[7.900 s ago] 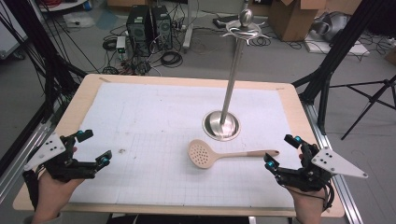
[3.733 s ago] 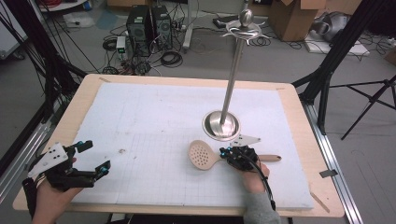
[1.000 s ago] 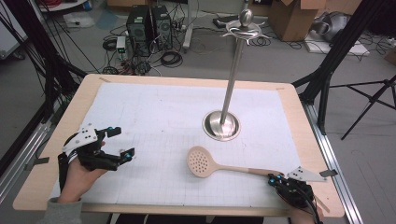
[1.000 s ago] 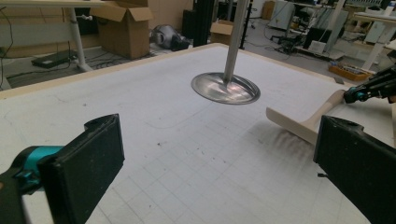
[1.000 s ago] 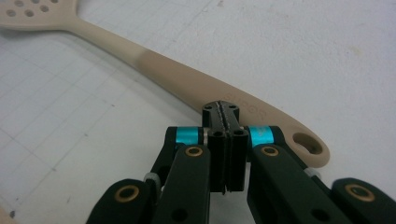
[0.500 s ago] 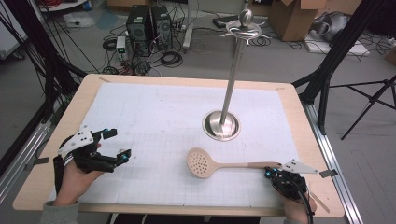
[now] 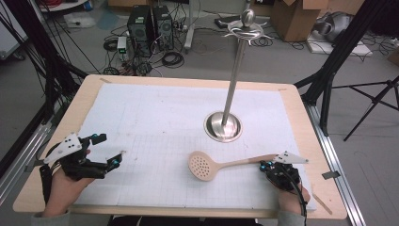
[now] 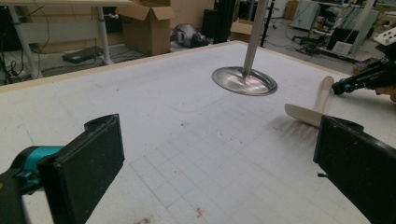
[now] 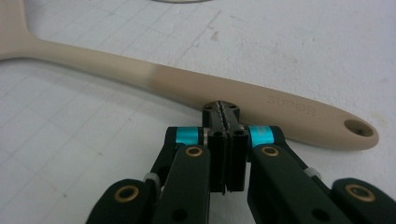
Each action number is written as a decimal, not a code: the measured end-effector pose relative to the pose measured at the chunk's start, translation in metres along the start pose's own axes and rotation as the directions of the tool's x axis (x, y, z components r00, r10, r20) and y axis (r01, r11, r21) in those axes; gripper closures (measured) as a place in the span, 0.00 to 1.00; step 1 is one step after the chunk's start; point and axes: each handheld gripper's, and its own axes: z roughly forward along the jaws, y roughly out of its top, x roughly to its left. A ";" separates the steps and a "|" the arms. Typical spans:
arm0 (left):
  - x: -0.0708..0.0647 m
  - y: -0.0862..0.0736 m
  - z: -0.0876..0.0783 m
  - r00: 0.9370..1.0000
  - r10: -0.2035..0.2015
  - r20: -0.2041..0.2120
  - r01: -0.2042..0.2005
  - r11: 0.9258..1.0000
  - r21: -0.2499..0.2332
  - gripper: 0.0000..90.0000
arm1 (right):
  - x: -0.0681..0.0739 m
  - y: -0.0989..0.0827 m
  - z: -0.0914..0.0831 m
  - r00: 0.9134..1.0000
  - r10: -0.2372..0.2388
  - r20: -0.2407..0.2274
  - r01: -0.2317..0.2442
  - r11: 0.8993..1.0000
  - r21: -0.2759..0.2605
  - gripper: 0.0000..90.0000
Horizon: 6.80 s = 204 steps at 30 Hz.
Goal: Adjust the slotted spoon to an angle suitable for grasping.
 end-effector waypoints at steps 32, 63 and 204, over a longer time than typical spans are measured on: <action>-0.002 -0.012 -0.036 0.997 -0.013 -0.079 0.013 1.000 0.006 0.02 | 0.003 0.027 0.033 0.999 -0.048 -0.025 0.048 0.999 0.002 1.00; -0.006 -0.017 -0.042 0.995 -0.007 -0.097 0.010 1.000 0.029 0.02 | 0.089 0.065 0.071 0.945 -0.259 -0.202 0.254 0.966 -0.051 1.00; 0.000 -0.016 -0.018 1.000 -0.013 -0.028 0.014 0.999 0.047 0.02 | 0.031 0.040 0.023 0.978 -0.164 -0.132 0.146 0.980 -0.137 1.00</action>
